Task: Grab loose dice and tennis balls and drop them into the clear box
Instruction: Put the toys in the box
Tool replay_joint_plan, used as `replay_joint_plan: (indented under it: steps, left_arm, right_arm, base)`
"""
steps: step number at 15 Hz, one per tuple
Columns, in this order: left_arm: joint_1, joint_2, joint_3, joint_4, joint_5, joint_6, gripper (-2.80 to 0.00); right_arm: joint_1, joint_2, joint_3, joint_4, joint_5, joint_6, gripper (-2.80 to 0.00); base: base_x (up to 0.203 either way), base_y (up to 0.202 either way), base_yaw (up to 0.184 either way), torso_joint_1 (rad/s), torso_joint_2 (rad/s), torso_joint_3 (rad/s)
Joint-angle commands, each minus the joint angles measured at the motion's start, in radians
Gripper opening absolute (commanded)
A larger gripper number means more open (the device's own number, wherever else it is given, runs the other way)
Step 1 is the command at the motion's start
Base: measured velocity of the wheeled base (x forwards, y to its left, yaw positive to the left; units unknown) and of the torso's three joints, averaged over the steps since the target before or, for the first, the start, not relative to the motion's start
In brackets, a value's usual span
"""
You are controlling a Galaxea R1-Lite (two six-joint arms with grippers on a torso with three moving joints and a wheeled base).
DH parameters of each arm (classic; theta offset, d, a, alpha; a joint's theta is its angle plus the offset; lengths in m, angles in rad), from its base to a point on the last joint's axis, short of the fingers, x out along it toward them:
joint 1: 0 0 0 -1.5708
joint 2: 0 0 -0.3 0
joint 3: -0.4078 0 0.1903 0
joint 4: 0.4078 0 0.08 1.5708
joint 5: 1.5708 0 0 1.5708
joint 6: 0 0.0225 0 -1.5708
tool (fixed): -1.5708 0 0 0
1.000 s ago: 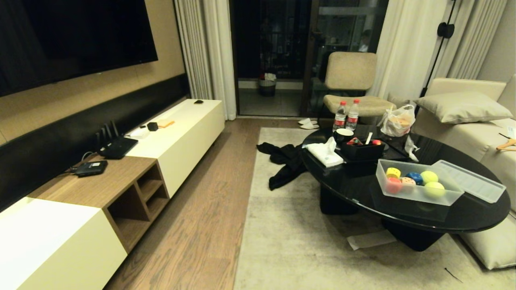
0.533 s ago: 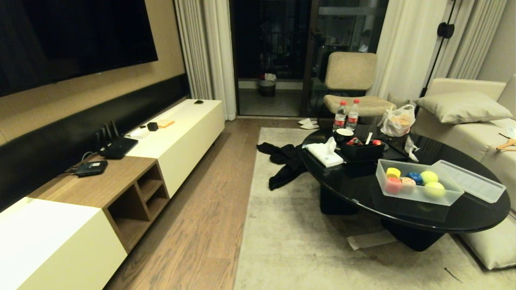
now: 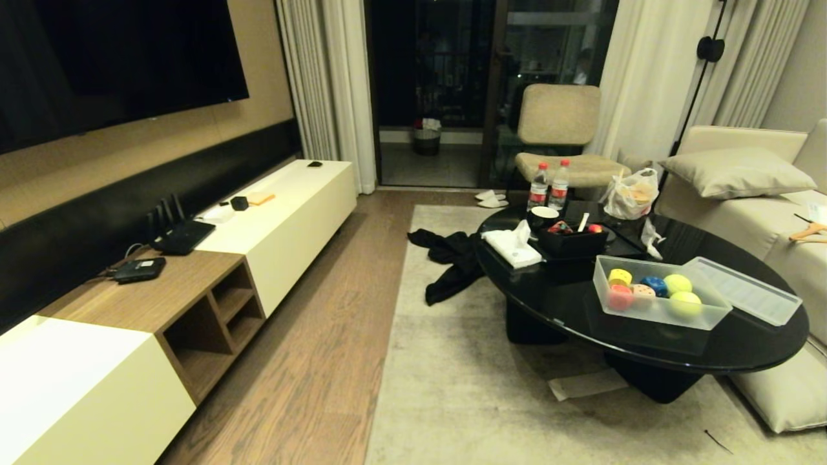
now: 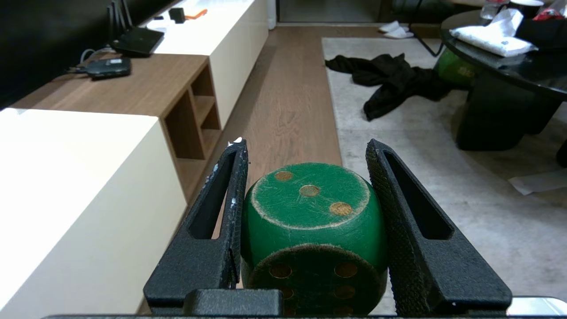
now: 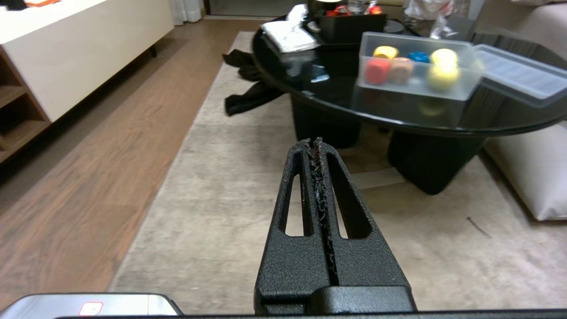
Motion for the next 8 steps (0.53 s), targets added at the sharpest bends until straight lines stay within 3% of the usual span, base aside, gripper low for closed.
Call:
replay_joint_plan:
  steps: [1, 8]
  left_arm:
    - [0.000, 0.000, 0.002, 0.000, 0.000, 0.000, -2.80]
    - [0.000, 0.000, 0.002, 0.000, 0.000, 0.000, -2.80]
  right_arm:
    - [-0.001, 0.001, 0.000, 0.000, 0.001, 0.000, -2.80]
    - [0.000, 0.001, 0.000, 0.000, 0.000, 0.000, -2.80]
  base:
    - [0.000, -0.228, 0.020, 0.004, 0.01, 0.001]
    - [0.000, -0.190, 0.005, 0.000, 0.00, 0.001]
